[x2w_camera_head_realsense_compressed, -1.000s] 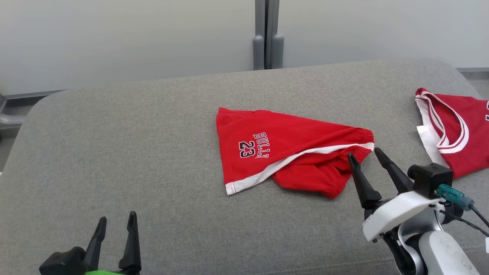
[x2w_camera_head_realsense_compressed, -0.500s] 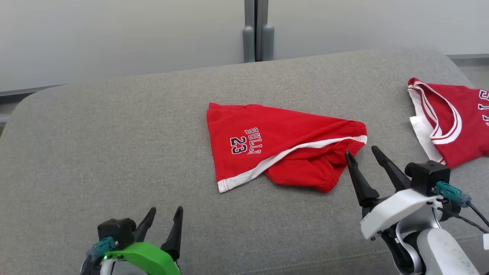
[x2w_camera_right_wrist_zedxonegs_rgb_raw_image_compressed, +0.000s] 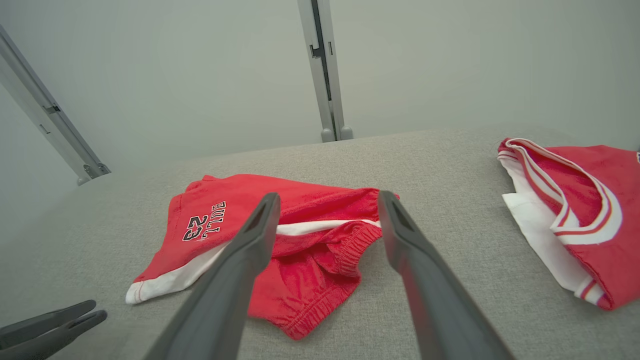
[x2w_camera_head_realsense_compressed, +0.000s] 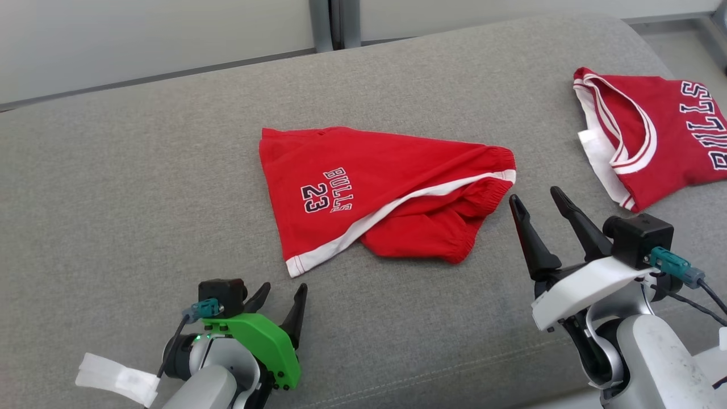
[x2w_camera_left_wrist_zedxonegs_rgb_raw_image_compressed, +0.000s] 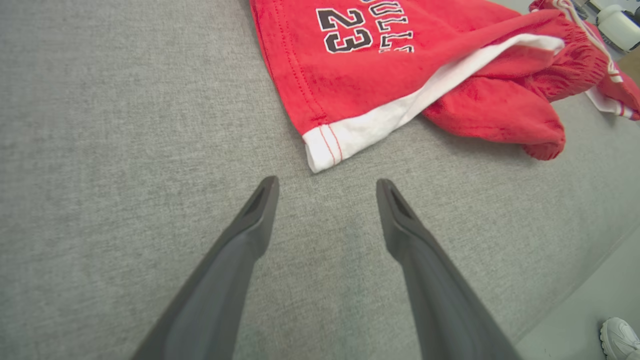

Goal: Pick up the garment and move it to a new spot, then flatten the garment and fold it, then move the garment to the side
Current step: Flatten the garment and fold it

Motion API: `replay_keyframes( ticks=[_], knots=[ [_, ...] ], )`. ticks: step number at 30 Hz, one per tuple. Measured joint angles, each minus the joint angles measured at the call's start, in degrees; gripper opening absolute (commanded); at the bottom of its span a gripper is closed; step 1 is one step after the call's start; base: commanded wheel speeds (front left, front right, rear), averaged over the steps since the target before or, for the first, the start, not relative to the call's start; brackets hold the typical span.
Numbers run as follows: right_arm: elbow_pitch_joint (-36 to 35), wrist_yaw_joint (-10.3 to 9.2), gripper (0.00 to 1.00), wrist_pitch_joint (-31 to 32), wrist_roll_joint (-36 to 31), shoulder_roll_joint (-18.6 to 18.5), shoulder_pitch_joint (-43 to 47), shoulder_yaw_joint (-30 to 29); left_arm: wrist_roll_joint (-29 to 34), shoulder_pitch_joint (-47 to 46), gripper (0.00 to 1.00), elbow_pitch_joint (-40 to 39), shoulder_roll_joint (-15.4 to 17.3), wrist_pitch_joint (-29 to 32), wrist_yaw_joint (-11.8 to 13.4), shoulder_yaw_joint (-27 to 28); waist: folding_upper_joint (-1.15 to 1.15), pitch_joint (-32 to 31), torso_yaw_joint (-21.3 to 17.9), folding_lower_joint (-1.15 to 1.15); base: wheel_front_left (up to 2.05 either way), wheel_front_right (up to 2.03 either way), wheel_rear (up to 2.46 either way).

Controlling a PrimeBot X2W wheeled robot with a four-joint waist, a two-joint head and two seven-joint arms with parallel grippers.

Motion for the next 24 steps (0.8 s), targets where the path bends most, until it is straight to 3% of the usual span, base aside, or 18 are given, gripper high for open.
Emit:
replay_keyframes(
  ticks=[12,24],
  knots=[
    [0.7,0.00,1.00,-1.3,0.2,0.0,-1.0,-0.2,0.3,-5.7,1.00,11.3,-2.9,-4.8,-2.8,0.4,0.00,4.1,-4.5,0.00,0.00,0.00,0.00],
    [1.1,0.00,1.00,-1.9,0.2,0.5,-1.0,-1.1,2.7,-6.5,1.00,10.3,-3.6,-9.5,-2.7,-0.7,0.00,4.6,-4.2,0.00,0.00,0.00,0.00]
  ],
)
